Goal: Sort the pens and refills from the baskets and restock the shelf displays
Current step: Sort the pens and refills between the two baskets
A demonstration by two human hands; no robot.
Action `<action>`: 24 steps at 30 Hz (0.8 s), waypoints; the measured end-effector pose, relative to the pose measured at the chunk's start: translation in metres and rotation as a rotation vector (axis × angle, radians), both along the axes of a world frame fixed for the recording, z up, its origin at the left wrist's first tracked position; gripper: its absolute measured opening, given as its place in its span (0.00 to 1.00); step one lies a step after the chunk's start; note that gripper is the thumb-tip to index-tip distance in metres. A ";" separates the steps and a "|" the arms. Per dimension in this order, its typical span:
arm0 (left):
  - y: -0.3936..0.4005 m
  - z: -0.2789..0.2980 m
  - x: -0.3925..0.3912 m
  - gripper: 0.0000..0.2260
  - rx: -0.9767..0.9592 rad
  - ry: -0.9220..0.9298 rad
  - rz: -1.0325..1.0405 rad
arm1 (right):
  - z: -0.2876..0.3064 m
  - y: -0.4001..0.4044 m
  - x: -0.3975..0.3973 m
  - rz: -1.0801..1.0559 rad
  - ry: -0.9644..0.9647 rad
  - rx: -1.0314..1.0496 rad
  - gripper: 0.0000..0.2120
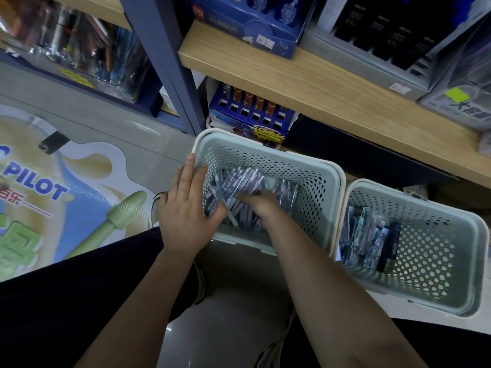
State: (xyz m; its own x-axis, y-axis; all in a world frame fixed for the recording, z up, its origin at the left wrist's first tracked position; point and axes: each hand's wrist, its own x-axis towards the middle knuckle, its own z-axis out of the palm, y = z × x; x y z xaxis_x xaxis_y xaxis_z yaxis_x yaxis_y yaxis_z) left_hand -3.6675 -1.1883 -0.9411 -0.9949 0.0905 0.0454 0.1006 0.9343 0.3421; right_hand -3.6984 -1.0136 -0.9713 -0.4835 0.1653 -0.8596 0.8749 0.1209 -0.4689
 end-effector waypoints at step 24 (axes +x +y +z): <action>-0.001 -0.002 -0.001 0.32 0.044 0.021 -0.013 | -0.008 -0.003 0.005 -0.092 -0.040 -0.210 0.35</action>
State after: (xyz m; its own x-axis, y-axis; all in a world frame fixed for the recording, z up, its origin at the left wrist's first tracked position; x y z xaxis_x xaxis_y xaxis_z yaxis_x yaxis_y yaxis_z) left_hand -3.6685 -1.1895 -0.9428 -0.9924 0.1008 0.0703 0.1201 0.9168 0.3809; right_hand -3.6937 -1.0170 -0.9788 -0.4391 0.0222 -0.8981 0.8963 -0.0572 -0.4397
